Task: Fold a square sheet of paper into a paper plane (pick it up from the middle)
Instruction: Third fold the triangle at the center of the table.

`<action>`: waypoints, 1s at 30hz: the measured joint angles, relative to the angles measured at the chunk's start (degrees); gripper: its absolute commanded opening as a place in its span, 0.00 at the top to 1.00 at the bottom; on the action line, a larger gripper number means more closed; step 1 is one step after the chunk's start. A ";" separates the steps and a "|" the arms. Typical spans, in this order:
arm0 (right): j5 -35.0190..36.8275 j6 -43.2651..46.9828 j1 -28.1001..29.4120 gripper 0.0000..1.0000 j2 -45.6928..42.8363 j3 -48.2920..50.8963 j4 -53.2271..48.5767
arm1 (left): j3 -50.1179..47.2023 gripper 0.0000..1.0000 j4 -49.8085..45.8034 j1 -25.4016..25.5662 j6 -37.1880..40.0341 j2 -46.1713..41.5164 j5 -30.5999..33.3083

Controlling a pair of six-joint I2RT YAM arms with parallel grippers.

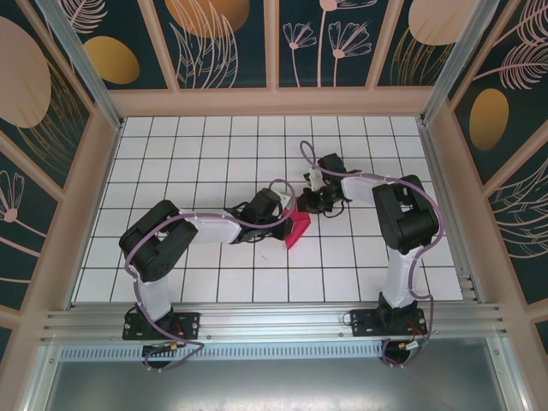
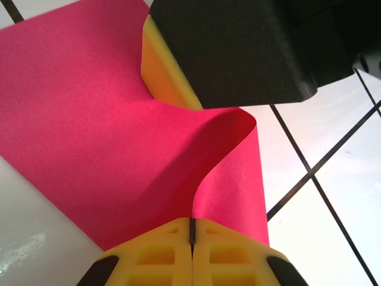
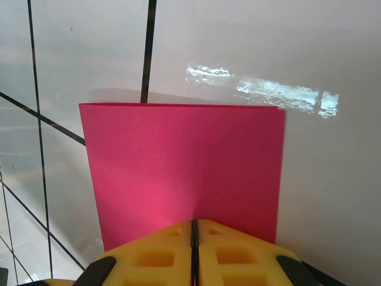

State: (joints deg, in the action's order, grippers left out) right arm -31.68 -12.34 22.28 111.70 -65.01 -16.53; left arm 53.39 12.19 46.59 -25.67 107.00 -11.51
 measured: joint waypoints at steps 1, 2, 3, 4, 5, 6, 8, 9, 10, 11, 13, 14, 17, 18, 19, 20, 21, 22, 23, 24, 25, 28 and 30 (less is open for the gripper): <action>0.04 0.00 0.00 0.90 0.00 0.00 0.00 | -0.02 0.92 -0.02 0.00 -0.02 0.11 0.00; 0.07 0.00 0.00 0.90 0.00 0.00 -0.02 | -0.02 0.92 -0.02 0.00 -0.02 0.17 -0.02; 0.09 0.00 0.00 0.90 0.00 -0.02 -0.02 | -0.04 0.92 0.00 0.00 -0.02 0.22 -0.02; 0.11 0.00 0.02 0.89 0.00 -0.13 -0.22 | -0.09 0.92 0.02 0.00 -0.04 0.22 -0.02; 0.17 0.00 0.07 0.90 0.00 -0.20 -0.31 | -0.17 0.92 0.00 0.00 -0.07 0.22 -0.02; 0.22 0.00 0.11 0.89 0.00 -0.22 -0.37 | -0.24 0.92 0.00 0.00 -0.09 0.24 -0.02; 0.31 0.00 0.11 0.89 0.00 -0.26 -0.42 | -0.57 0.91 0.11 0.00 -0.17 0.31 -0.04; 0.31 0.00 0.11 0.89 0.00 -0.26 -0.39 | -0.76 0.91 0.17 0.00 -0.31 0.33 -0.07; 0.31 0.00 0.11 0.89 0.00 -0.26 -0.42 | -1.01 0.91 0.17 0.00 -0.35 0.33 -0.07; 0.31 0.00 0.11 0.89 0.00 -0.26 -0.42 | -1.20 0.91 0.22 0.00 -0.42 0.35 -0.04; 0.33 0.00 0.17 0.89 0.00 -0.31 -0.44 | -1.53 0.91 0.46 0.00 -0.61 0.42 -0.07; 0.35 0.00 0.20 0.89 0.00 -0.31 -0.42 | -1.66 0.91 0.72 0.00 -0.76 0.42 -0.09; 0.35 0.00 0.22 0.89 0.00 -0.31 -0.44 | -1.66 0.90 1.05 0.00 -1.05 0.44 -0.26; 0.37 0.00 0.22 0.89 0.00 -0.31 -0.44 | -1.66 0.90 1.11 0.00 -1.16 0.44 -0.28; 0.35 0.00 0.22 0.89 0.00 -0.31 -0.42 | -1.66 0.90 1.11 0.00 -1.16 0.44 -0.33; 0.37 0.00 0.22 0.89 0.00 -0.31 -0.44 | -1.66 0.90 1.11 0.00 -1.16 0.44 -0.46; 0.35 0.00 0.22 0.89 0.00 -0.31 -0.42 | -1.66 0.90 1.11 0.00 -1.16 0.44 -0.50; 0.35 0.00 0.22 0.89 0.00 -0.31 -0.44 | -1.66 0.90 1.14 0.00 -1.16 0.44 -0.59; 0.35 0.00 0.22 0.89 0.00 -0.31 -0.44 | -1.66 0.90 1.16 0.00 -1.16 0.44 -0.70; 0.35 0.00 0.22 0.89 0.00 -0.31 -0.42 | -1.66 0.90 1.18 0.00 -1.16 0.44 -0.74; 0.35 0.00 0.22 0.89 0.00 -0.31 -0.44 | -1.66 0.90 1.20 0.00 -1.16 0.48 -0.92; 0.35 -0.02 0.22 0.88 0.00 -0.31 -0.42 | -1.66 0.90 1.57 0.00 -1.18 0.94 -1.40; 0.35 -0.02 0.22 0.88 0.00 -0.33 -0.42 | -1.66 0.90 1.90 -0.04 -1.20 1.05 -1.79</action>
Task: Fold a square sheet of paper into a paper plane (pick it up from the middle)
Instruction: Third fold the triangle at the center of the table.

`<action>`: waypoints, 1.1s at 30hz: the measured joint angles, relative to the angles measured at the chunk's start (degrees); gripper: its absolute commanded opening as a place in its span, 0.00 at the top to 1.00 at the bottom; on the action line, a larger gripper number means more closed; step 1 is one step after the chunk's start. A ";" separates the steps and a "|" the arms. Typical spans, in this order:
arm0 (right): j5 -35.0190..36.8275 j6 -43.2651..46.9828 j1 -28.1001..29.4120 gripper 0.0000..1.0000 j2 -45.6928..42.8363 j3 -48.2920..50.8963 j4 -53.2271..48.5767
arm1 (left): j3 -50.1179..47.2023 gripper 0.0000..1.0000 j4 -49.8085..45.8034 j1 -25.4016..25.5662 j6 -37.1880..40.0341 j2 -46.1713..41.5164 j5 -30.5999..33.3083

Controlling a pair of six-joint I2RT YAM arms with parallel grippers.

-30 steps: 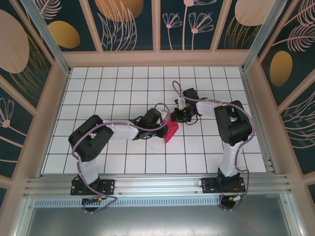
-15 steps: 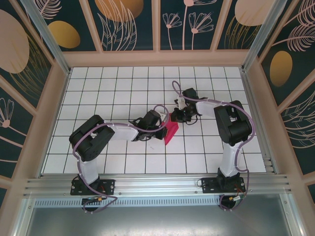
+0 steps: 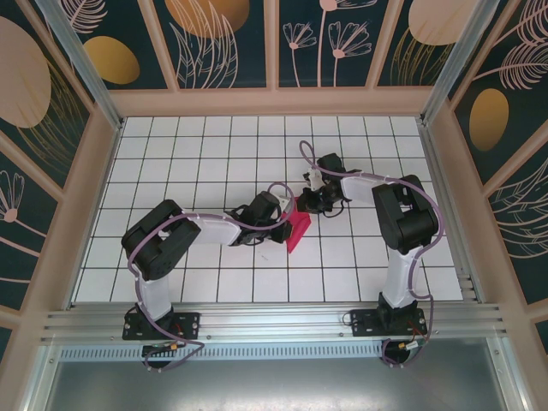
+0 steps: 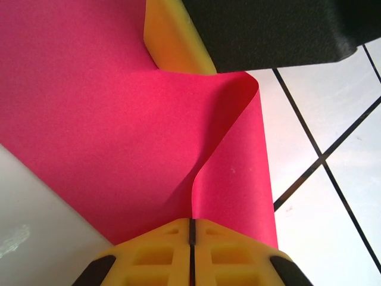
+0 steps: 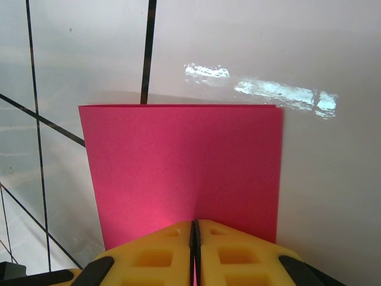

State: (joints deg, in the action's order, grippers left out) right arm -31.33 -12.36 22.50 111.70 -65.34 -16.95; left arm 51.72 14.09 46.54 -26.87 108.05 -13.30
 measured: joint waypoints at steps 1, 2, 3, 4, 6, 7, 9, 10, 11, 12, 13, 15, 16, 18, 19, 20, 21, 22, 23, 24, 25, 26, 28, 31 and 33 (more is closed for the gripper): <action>0.00 0.00 0.00 0.88 0.00 0.00 0.00 | 0.00 0.90 0.09 -0.07 0.00 0.02 -0.15; 0.00 0.00 0.00 0.88 0.00 0.00 0.00 | 0.00 0.90 0.20 -0.07 -0.02 0.02 -0.22; 0.00 0.00 0.00 0.88 0.00 0.00 0.00 | -0.02 0.90 0.24 -0.07 -0.02 0.02 -0.22; 0.00 0.00 0.00 0.88 0.00 0.00 0.00 | -0.02 0.90 0.24 -0.07 -0.02 0.04 -0.22; 0.00 0.00 0.00 0.88 0.00 0.00 0.02 | -0.02 0.90 0.28 -0.07 -0.04 0.11 -0.22; 0.00 -0.02 0.00 0.88 0.00 0.00 0.02 | -0.02 0.90 0.31 -0.07 -0.02 0.13 -0.22; 0.00 -0.20 0.00 0.86 0.00 0.00 0.04 | -0.04 0.90 0.31 -0.07 -0.02 0.13 -0.22; 0.00 -0.44 0.00 0.85 -0.07 0.00 0.04 | -0.04 0.90 0.33 -0.07 -0.02 0.13 -0.22; 0.00 -0.70 0.00 0.84 -0.28 0.00 0.07 | -0.09 0.90 0.48 -0.07 -0.02 0.13 -0.22; 0.02 -1.11 0.00 0.83 -0.72 0.13 0.09 | -0.13 0.90 0.66 -0.07 -0.02 0.20 -0.22; 0.02 -1.60 -0.02 0.83 -1.42 0.31 0.26 | -0.20 0.90 0.90 -0.07 -0.02 0.24 -0.22; 0.04 -2.80 -0.15 0.80 -3.87 1.09 0.87 | -0.39 0.90 1.27 -0.07 -0.02 0.24 -0.22; 0.09 -3.48 -0.28 0.80 -5.57 1.73 1.36 | -0.48 0.90 1.42 -0.07 -0.02 0.24 -0.22; 0.26 -4.85 -0.72 0.80 -9.68 3.30 2.64 | -0.59 0.90 1.77 -0.07 0.00 0.24 -0.24; 0.33 -5.73 -0.96 0.80 -11.96 4.33 3.48 | -0.63 0.90 1.84 -0.07 -0.02 0.24 -0.24; 0.37 -6.40 -1.11 0.81 -13.70 5.29 4.26 | -0.63 0.90 1.90 -0.07 -0.02 0.24 -0.24; 0.35 -7.39 -1.20 0.82 -15.61 6.71 5.51 | -0.63 0.90 1.99 -0.07 0.00 0.24 -0.24; 0.20 -8.41 -1.25 0.83 -17.33 8.57 7.06 | -0.66 0.90 2.03 -0.07 -0.02 0.28 -0.33; 0.07 -9.33 -1.18 0.84 -18.58 10.23 8.07 | -0.66 0.90 2.05 -0.07 0.00 0.31 -0.42; -0.13 -10.64 -1.05 0.85 -19.85 12.52 9.35 | -0.66 0.90 2.12 -0.07 -0.02 0.33 -0.55; -0.31 -11.87 -0.87 0.86 -20.81 14.73 10.36 | -0.66 0.90 2.19 -0.07 -0.02 0.35 -0.66; -0.48 -12.76 -0.68 0.87 -21.35 16.55 11.13 | -0.66 0.90 2.19 -0.07 0.00 0.35 -0.68; -1.07 -15.17 0.09 0.89 -21.94 20.31 12.79 | -0.66 0.90 2.19 -0.07 0.00 0.35 -0.76; -1.57 -17.88 1.42 0.91 -21.99 23.52 14.51 | -0.61 0.90 2.21 -0.13 0.00 0.46 -1.01; -1.75 -19.19 2.03 0.92 -21.94 24.30 15.41 | -0.57 0.90 2.21 -0.15 0.02 0.48 -1.14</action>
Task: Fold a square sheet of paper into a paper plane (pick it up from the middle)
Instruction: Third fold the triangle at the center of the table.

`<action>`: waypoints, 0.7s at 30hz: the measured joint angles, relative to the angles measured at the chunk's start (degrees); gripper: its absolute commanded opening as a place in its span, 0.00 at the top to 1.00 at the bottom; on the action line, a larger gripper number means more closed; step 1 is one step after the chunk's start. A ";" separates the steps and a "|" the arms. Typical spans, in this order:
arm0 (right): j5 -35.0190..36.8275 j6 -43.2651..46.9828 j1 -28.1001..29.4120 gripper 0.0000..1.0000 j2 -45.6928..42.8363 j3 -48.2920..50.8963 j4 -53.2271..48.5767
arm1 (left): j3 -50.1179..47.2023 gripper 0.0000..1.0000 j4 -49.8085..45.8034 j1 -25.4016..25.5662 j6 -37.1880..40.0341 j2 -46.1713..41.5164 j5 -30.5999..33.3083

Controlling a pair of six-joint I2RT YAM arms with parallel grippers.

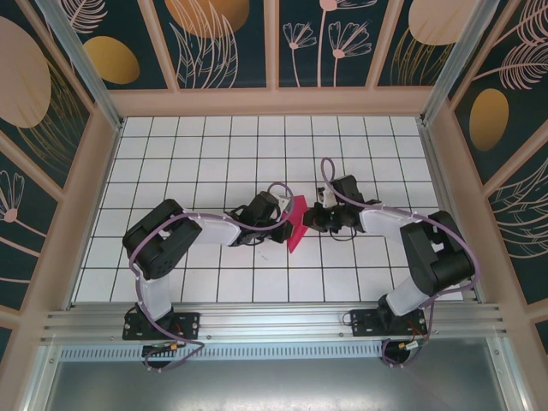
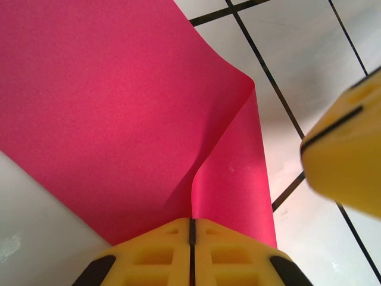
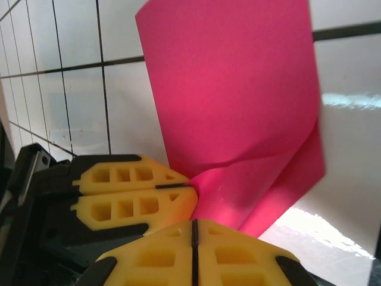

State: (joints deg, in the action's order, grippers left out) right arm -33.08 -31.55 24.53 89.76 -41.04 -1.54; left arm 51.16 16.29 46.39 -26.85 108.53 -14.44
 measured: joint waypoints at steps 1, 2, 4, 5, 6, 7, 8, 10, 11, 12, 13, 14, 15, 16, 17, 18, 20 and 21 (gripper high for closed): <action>0.02 -0.57 0.24 0.92 0.07 0.07 0.52 | 0.04 0.90 0.00 0.00 0.00 0.04 -0.07; 0.02 -1.01 0.35 0.92 0.11 0.07 1.09 | 0.07 0.90 0.00 0.00 0.00 0.07 -0.11; 0.00 -1.88 0.57 0.92 0.50 0.07 2.67 | 0.09 0.90 0.00 0.00 0.00 0.09 -0.13; 0.00 -2.05 0.63 0.92 0.81 0.04 3.02 | 0.09 0.90 0.00 0.00 0.00 0.09 -0.13; 0.00 -2.19 0.72 0.92 1.29 0.04 3.32 | 0.09 0.90 0.00 0.00 0.00 0.09 -0.13; 0.00 -2.32 0.81 0.92 1.86 0.04 3.50 | 0.09 0.90 0.00 0.00 0.00 0.09 -0.13; 0.02 -2.34 0.83 0.92 2.25 0.04 3.54 | 0.11 0.90 0.00 0.00 0.00 0.09 -0.13; 0.02 -2.32 0.85 0.92 3.19 -0.02 3.52 | 0.11 0.89 0.00 0.00 0.00 0.09 -0.13; 0.04 -2.29 0.87 0.92 3.52 -0.04 3.52 | 0.11 0.89 0.00 0.00 0.00 0.11 -0.15; 0.07 -2.27 0.87 0.92 3.87 -0.07 3.52 | 0.13 0.89 0.00 0.00 0.00 0.13 -0.15; 0.13 -2.25 0.92 0.92 4.11 -0.04 3.43 | 0.13 0.89 0.00 0.00 0.00 0.13 -0.15; 0.26 -2.23 0.94 0.92 4.28 -0.04 3.30 | 0.13 0.89 0.00 0.00 0.00 0.13 -0.15; 0.39 -2.10 0.96 0.92 4.35 -0.04 3.08 | 0.17 0.88 -0.02 0.00 0.00 0.13 -0.17; 0.57 -2.01 0.98 0.92 4.35 -0.04 2.80 | 0.17 0.88 -0.02 0.00 0.02 0.13 -0.20; 0.72 -1.86 0.98 0.92 4.35 -0.07 2.58 | 0.17 0.87 -0.02 0.00 0.02 0.13 -0.33; 0.94 -1.84 0.98 0.92 4.35 -0.07 2.36 | 0.17 0.87 -0.02 0.00 0.02 0.15 -0.42; 1.38 -1.70 0.98 0.92 4.35 -0.04 1.75 | 0.31 0.87 -0.02 0.00 0.02 0.20 -0.76; 1.60 -1.60 0.98 0.92 4.35 -0.07 1.51 | 0.39 0.87 -0.07 0.00 0.02 0.28 -1.03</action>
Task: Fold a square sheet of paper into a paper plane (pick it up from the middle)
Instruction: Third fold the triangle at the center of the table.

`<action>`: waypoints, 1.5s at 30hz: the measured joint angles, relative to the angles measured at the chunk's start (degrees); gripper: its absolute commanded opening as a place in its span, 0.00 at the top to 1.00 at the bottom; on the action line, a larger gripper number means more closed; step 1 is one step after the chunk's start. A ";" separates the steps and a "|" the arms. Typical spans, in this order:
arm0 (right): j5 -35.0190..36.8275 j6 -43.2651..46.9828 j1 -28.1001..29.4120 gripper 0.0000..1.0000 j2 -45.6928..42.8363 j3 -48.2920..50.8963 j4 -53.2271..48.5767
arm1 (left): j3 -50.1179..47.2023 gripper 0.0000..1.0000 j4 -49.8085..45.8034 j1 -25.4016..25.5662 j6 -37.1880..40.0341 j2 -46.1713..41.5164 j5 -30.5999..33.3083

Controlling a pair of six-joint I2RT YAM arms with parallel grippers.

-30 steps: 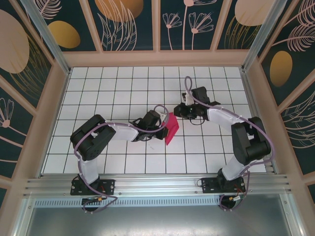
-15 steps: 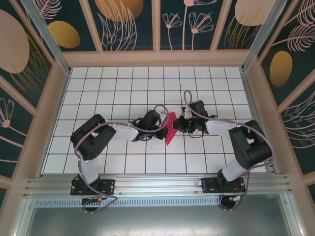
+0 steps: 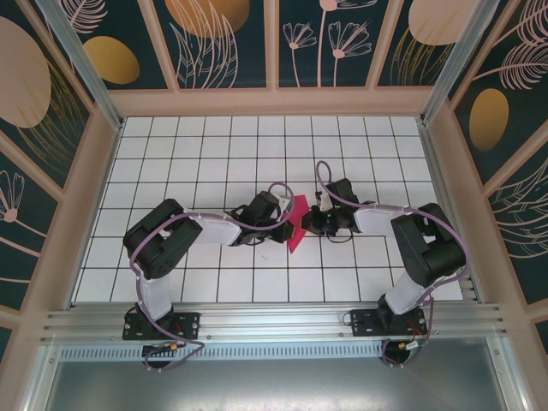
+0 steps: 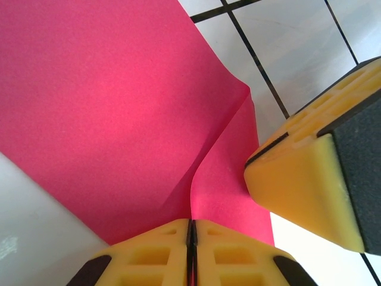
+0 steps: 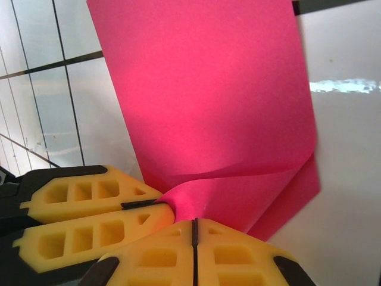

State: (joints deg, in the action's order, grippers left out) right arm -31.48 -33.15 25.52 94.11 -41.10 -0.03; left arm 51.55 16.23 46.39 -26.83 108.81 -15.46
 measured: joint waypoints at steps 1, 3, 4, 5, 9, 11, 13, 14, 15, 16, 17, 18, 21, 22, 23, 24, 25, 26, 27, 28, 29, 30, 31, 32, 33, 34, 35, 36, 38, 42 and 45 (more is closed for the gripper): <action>0.13 0.17 0.00 0.92 0.00 0.02 -0.33 | 0.11 0.87 0.00 0.00 0.02 0.11 -0.26; 0.39 0.24 0.00 0.92 0.00 0.02 -0.63 | 0.42 0.87 -0.22 0.00 0.02 0.26 -0.61; 0.52 0.24 0.00 0.92 0.00 0.02 -0.81 | 0.52 0.87 -0.28 0.00 0.02 0.33 -0.66; 0.66 0.28 0.00 0.91 0.00 0.02 -0.98 | 0.66 0.87 -0.37 0.00 0.02 0.44 -0.74; 1.51 0.85 0.00 0.91 0.00 0.00 -1.70 | 0.92 0.88 -0.39 0.00 0.04 0.70 -0.83; 1.97 1.09 0.00 0.91 0.00 0.02 -2.10 | 0.96 0.88 -0.39 0.00 0.04 0.74 -0.83; 2.38 1.27 0.00 0.91 -0.02 0.02 -2.40 | 0.96 0.88 -0.39 0.00 0.04 0.76 -0.81; 2.71 1.29 0.00 0.91 -0.02 0.02 -2.49 | 0.98 0.88 -0.39 0.00 0.07 0.79 -0.81; 3.17 1.29 0.04 0.91 -0.02 0.02 -2.58 | 0.98 0.88 -0.37 0.00 0.07 0.85 -0.81; 3.65 1.31 0.09 0.91 -0.02 0.02 -2.82 | 1.05 0.88 -0.37 0.00 0.09 0.87 -0.83; 4.13 1.31 0.11 0.91 -0.02 0.02 -3.02 | 1.09 0.88 -0.37 0.00 0.15 0.94 -0.83; 4.55 1.36 0.11 0.91 0.00 0.02 -3.13 | 1.20 0.88 -0.35 0.00 0.20 1.07 -0.83; 5.05 1.38 0.11 0.91 0.07 0.02 -3.13 | 1.49 0.89 -0.35 0.00 0.22 1.29 -0.85; 5.14 1.46 0.11 0.91 0.07 0.02 -3.15 | 1.53 0.90 -0.35 0.00 0.22 1.33 -0.85; 5.14 1.51 0.11 0.90 0.04 0.02 -3.17 | 1.55 0.90 -0.35 0.00 0.24 1.36 -0.85; 5.11 1.53 0.11 0.90 0.00 0.02 -3.19 | 1.57 0.90 -0.35 0.00 0.24 1.36 -0.85; 5.05 1.53 0.09 0.90 -0.13 0.02 -3.19 | 1.60 0.91 -0.37 0.00 0.24 1.36 -0.83; 4.79 1.53 0.09 0.90 -0.50 0.02 -3.23 | 1.62 0.92 -0.37 0.00 0.24 1.36 -0.83; 4.44 1.51 0.09 0.89 -1.05 0.02 -3.23 | 1.62 0.92 -0.37 0.00 0.24 1.36 -0.83; 4.22 1.51 0.09 0.89 -1.79 0.02 -3.19 | 1.62 0.92 -0.35 0.00 0.24 1.36 -0.81; 3.91 1.49 0.02 0.89 -2.71 0.02 -3.17 | 1.62 0.92 -0.35 0.00 0.24 1.36 -0.81; 3.48 1.49 -0.09 0.89 -3.65 0.02 -2.95 | 1.62 0.93 -0.37 0.00 0.24 1.36 -0.81; 3.10 1.46 -0.33 0.89 -4.33 0.00 -2.64 | 1.62 0.92 -0.35 0.00 0.24 1.36 -0.81; 2.75 1.44 -0.68 0.90 -4.79 -0.02 -2.16 | 1.62 0.93 -0.37 0.00 0.24 1.36 -0.81; 2.43 1.31 -1.16 0.90 -4.92 -0.04 -1.57 | 1.62 0.93 -0.35 0.00 0.24 1.36 -0.81; 2.16 1.25 -1.53 0.90 -4.92 -0.04 -1.20 | 1.62 0.93 -0.35 0.00 0.26 1.36 -0.81; 1.81 1.25 -1.92 0.90 -4.81 -0.04 -1.05 | 1.62 0.93 -0.35 0.00 0.26 1.36 -0.81; 1.64 1.22 -2.14 0.90 -4.66 -0.04 -0.74 | 1.62 0.93 -0.35 0.00 0.26 1.36 -0.81; 1.40 1.20 -2.27 0.91 -3.93 -0.04 0.13 | 1.62 0.93 -0.35 0.00 0.26 1.36 -0.81; 1.44 1.05 -2.34 0.91 -1.07 -0.04 1.20 | 1.62 0.93 -0.35 0.00 0.26 1.36 -0.81; 2.14 1.07 -2.36 0.91 0.83 0.02 1.20 | 1.62 0.93 -0.35 0.00 0.26 1.36 -0.81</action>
State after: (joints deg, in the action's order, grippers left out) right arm -29.34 -32.08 23.16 94.94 -41.08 1.17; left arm 53.17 15.88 46.39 -26.57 110.17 -16.27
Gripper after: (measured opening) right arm 0.090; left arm 0.077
